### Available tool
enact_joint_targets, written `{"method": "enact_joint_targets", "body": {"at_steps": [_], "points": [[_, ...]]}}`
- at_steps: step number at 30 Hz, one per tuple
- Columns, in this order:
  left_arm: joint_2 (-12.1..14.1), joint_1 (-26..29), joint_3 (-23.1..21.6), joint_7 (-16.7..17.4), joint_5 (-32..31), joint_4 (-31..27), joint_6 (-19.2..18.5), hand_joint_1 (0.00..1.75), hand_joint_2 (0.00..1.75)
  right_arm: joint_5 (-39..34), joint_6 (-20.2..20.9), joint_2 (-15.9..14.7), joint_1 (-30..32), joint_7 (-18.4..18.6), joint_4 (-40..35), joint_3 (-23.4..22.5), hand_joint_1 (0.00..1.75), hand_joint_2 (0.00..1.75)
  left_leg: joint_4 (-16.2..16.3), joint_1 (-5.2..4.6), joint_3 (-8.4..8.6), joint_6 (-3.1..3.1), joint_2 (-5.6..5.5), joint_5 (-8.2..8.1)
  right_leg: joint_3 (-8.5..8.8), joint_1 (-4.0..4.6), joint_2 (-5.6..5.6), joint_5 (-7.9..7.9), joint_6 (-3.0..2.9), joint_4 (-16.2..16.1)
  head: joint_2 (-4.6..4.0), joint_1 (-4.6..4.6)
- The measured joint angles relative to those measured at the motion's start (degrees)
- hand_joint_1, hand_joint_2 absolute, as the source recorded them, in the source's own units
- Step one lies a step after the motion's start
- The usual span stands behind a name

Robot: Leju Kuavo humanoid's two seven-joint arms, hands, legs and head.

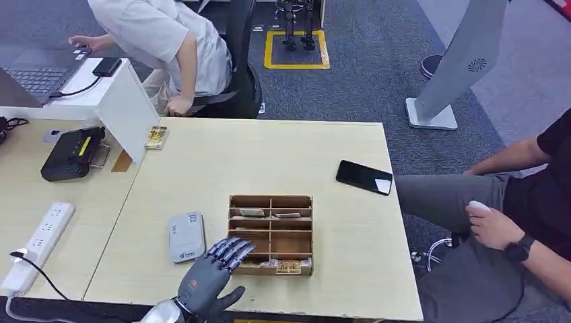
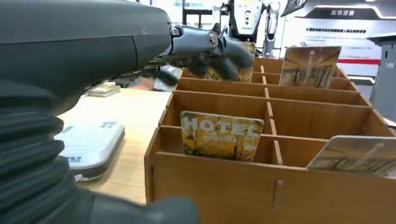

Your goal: Pass the card to the sensor for recognition and then transmit it.

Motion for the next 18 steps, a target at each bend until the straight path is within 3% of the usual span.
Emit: {"method": "enact_joint_targets", "body": {"at_steps": [1,2,6,11,12,14,15,17,18], "points": [[0.0,0.0,0.0,0.0,0.0,0.0,0.0,1.52,1.75,0.0,0.0,0.0,0.0,0.0,0.0,0.0,0.00,1.75,0.0,0.00,0.00,0.00,0.00,0.00,0.00,0.00,0.00,0.00,0.00,0.0,0.00,0.02],[0.0,0.0,0.0,0.0,0.0,0.1,0.0,1.19,1.75,-0.1,0.0,0.0,0.0,0.0,0.0,0.0,0.00,1.75,0.0,0.00,0.00,0.00,0.00,0.00,0.00,0.00,0.00,0.00,0.00,0.0,0.00,0.02],[0.0,0.0,0.0,0.1,0.7,0.3,-0.2,1.54,1.75,-0.3,0.0,0.0,-0.1,-0.1,0.0,0.0,0.00,1.75,0.0,0.00,0.00,0.00,0.00,0.00,0.00,0.00,0.00,0.00,0.00,0.0,0.00,0.02],[0.0,-0.3,0.0,0.0,1.6,0.3,-1.0,1.54,1.75,-0.6,0.2,0.0,-0.1,-0.1,0.0,0.0,0.00,1.75,0.0,0.00,0.00,0.00,-0.01,0.00,0.01,0.00,-0.01,0.00,0.00,0.0,0.00,0.02],[0.0,-0.4,0.0,0.0,1.6,0.3,-1.0,1.75,1.75,-0.6,0.2,0.0,-0.1,-0.1,0.0,0.0,0.00,1.75,0.0,0.00,0.01,0.00,0.00,0.00,0.01,0.00,0.00,0.00,0.00,0.0,0.00,0.00],[0.0,-0.4,0.0,0.0,1.6,0.3,-1.0,1.69,1.75,-0.6,0.2,0.0,-0.1,-0.1,0.0,0.0,0.00,1.75,0.0,0.00,0.01,0.00,0.00,0.00,0.01,0.00,0.00,0.00,0.00,0.0,0.00,0.02],[0.0,-0.4,0.0,0.0,1.6,0.3,-1.0,1.41,1.75,-0.6,0.2,0.0,-0.1,-0.1,0.0,0.0,0.00,1.75,0.0,0.00,0.01,0.00,0.00,0.00,0.01,0.00,0.00,0.00,0.00,0.0,0.00,0.02],[0.0,-0.4,0.0,0.0,1.8,0.3,-1.0,1.71,1.75,-0.6,0.2,0.0,-0.1,-0.1,0.0,0.0,0.00,1.75,0.0,0.00,0.01,0.00,0.00,0.00,0.01,0.00,0.00,0.00,0.00,0.0,0.00,0.02],[0.0,-0.4,0.0,-0.1,2.0,0.3,-1.2,1.75,1.75,-0.6,0.3,0.0,-0.1,-0.1,0.0,0.0,0.00,1.75,0.0,0.00,0.01,0.00,0.00,0.00,0.01,0.00,0.00,0.00,0.00,0.0,0.00,0.02]]}}
